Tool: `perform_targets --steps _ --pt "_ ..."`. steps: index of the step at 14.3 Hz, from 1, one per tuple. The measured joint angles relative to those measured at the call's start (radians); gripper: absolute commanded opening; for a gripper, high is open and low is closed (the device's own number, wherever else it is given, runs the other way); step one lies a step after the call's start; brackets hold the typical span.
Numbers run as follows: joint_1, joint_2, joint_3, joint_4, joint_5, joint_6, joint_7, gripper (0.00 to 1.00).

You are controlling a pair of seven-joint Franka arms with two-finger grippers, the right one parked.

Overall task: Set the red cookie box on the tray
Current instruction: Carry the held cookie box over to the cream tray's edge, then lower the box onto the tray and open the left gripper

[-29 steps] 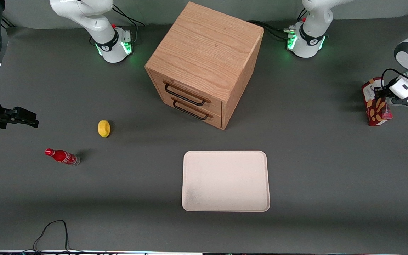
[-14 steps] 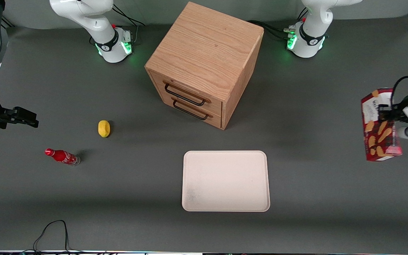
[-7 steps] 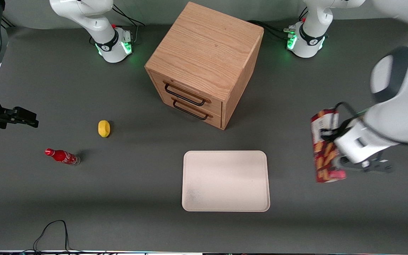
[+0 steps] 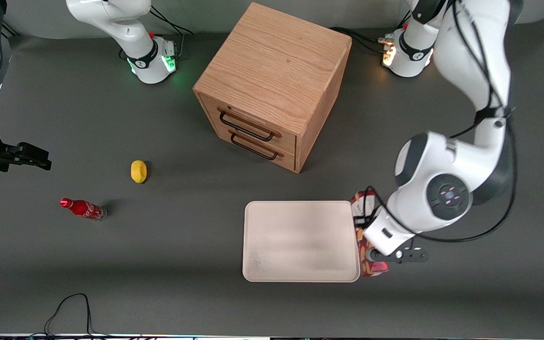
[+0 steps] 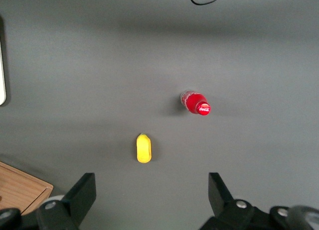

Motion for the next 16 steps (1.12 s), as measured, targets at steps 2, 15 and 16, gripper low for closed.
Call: perform_targets --steps 2,15,16 --pt "-0.002 0.052 0.0 -0.04 0.001 0.128 -0.013 0.0" --pt "-0.032 0.121 0.0 -0.117 0.001 0.234 -0.034 1.0" --pt "-0.028 0.105 0.003 -0.117 0.001 0.236 -0.034 1.0"
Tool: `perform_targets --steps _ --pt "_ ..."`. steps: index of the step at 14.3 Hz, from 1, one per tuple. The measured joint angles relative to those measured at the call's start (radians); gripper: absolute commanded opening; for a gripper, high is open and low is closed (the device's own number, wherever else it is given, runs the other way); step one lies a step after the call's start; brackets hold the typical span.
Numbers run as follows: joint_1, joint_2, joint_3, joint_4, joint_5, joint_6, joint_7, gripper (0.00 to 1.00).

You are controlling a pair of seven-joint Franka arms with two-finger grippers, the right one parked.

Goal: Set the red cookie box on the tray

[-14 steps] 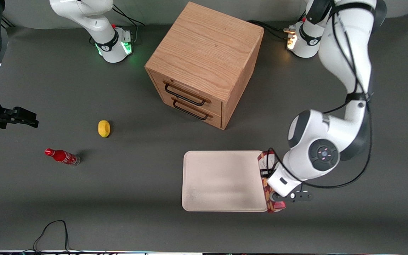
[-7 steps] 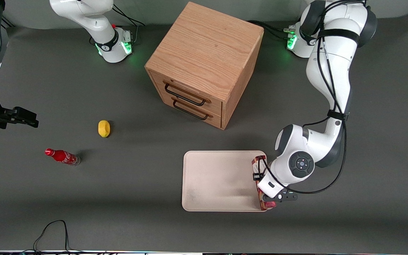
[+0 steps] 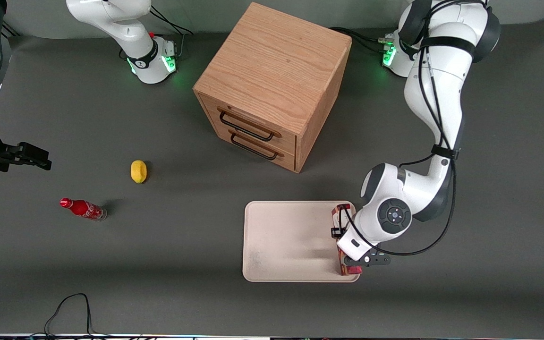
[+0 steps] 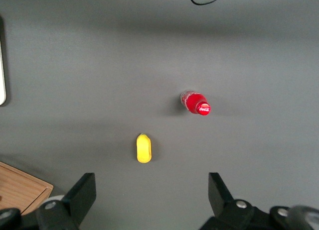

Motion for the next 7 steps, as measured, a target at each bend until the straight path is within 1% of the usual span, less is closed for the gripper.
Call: perform_targets --steps 2,4,7 --pt "0.029 -0.063 0.006 -0.013 0.0 -0.004 0.003 1.0" --pt "0.079 -0.167 0.007 -0.066 0.0 -0.03 0.026 1.0" --pt "0.142 -0.329 0.01 -0.134 0.0 -0.177 0.039 1.0"
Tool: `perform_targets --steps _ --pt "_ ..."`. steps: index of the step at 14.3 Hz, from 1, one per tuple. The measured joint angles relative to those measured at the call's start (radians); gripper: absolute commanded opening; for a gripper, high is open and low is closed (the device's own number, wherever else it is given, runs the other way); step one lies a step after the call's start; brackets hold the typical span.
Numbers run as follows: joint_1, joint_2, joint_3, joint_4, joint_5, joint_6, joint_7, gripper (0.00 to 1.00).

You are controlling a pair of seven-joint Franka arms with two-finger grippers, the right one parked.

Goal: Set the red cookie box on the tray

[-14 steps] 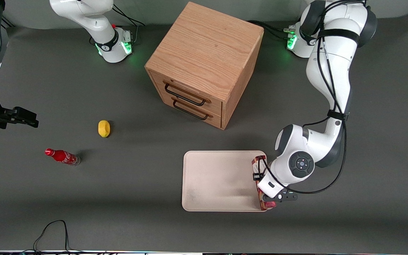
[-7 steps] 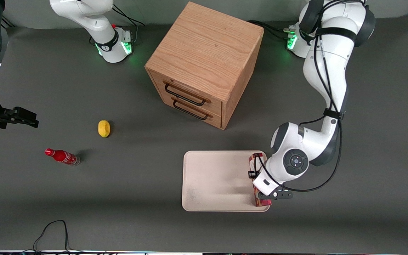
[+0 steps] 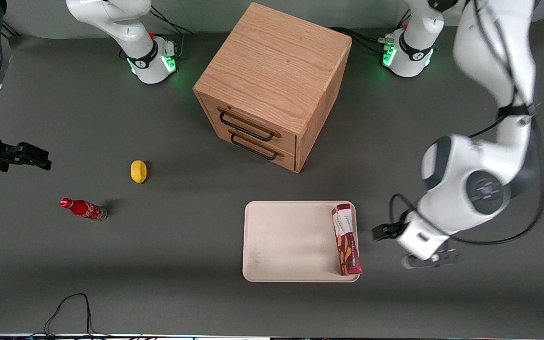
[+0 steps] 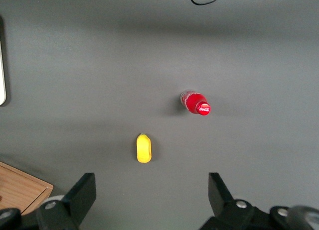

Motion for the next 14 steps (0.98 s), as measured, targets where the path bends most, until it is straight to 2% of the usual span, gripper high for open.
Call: perform_targets --steps 5,9,14 --pt "0.098 -0.292 0.008 -0.155 0.01 -0.23 0.1 1.0" --pt "0.151 -0.517 0.012 -0.277 0.099 -0.4 0.241 1.0" --pt "0.188 -0.653 0.034 -0.392 0.109 -0.411 0.361 1.0"
